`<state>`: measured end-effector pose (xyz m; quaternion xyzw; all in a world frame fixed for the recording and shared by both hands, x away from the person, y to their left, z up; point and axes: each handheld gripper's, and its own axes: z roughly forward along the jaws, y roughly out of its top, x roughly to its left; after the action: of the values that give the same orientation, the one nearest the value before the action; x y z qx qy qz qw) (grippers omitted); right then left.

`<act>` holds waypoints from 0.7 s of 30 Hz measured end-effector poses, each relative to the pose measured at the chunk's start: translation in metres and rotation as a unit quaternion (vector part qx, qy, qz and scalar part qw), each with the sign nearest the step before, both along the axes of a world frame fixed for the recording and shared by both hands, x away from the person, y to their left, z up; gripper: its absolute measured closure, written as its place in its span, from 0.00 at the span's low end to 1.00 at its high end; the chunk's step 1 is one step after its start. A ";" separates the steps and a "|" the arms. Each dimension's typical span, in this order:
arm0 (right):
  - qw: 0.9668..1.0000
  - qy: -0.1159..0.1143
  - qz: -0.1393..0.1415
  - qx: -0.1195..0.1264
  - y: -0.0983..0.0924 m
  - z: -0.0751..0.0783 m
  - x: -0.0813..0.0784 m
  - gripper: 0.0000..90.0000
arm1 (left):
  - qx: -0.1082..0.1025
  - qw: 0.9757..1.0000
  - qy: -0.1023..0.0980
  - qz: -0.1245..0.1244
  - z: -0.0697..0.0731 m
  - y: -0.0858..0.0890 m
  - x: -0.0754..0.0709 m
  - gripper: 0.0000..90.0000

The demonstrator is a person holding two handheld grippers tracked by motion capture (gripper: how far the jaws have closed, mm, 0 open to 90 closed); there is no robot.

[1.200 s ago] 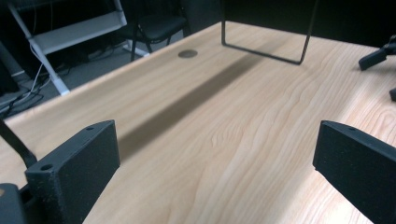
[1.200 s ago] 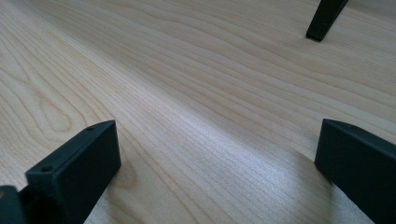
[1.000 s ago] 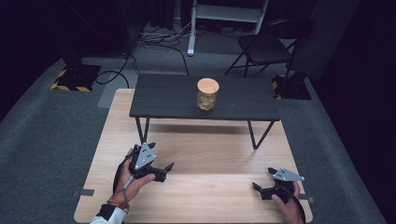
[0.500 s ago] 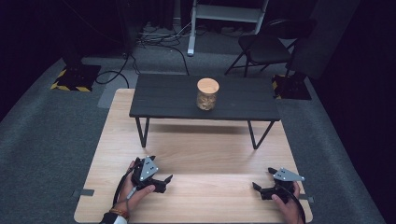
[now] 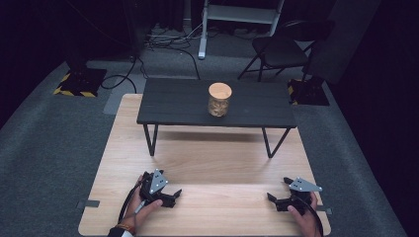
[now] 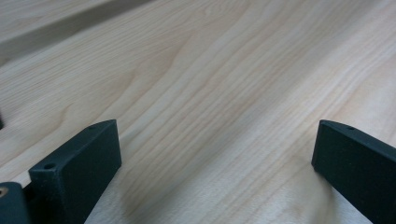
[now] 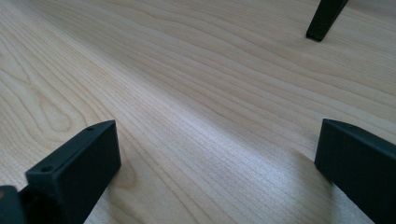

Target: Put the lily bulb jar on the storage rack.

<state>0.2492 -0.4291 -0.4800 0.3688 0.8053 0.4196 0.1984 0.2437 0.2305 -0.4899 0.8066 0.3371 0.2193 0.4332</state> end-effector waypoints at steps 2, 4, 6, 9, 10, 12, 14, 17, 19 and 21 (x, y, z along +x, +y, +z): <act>1.000 0.000 0.000 0.000 0.000 0.000 0.000 0.00 | -0.002 1.000 0.006 0.000 0.001 0.001 0.002 0.01; 1.000 0.000 0.000 0.000 0.000 0.000 0.000 0.00 | -0.007 1.000 0.017 0.002 0.002 0.003 0.004 0.01; 1.000 0.000 0.000 0.000 0.000 0.000 0.000 0.00 | -0.012 1.000 0.027 -0.001 0.003 0.005 0.008 0.01; 1.000 0.000 0.000 0.000 0.000 0.000 0.000 0.00 | -0.012 0.999 0.029 -0.010 0.003 0.006 0.010 0.00; 1.000 0.000 0.000 0.000 0.000 0.000 0.000 0.00 | -0.012 0.999 0.029 -0.010 0.003 0.006 0.010 0.00; 1.000 0.000 0.000 0.000 0.000 0.000 0.000 0.00 | -0.012 0.999 0.029 -0.010 0.003 0.006 0.009 0.00; 1.000 0.000 0.000 0.000 0.000 0.000 0.000 0.00 | -0.012 0.999 0.029 -0.010 0.003 0.006 0.009 0.00; 1.000 0.000 0.000 0.000 0.000 0.000 0.000 0.00 | -0.012 0.999 0.029 -0.010 0.003 0.006 0.009 0.00; 1.000 0.000 0.000 0.000 0.000 0.000 0.000 0.00 | -0.012 0.999 0.029 -0.009 0.003 0.006 0.009 0.00; 1.000 0.000 0.000 0.000 0.000 0.000 0.000 0.00 | -0.012 0.999 0.029 -0.009 0.003 0.006 0.009 0.01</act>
<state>0.2491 -0.4291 -0.4800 0.3686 0.8053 0.4196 0.1986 0.2530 0.2364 -0.4871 0.8106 0.3446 0.1876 0.4347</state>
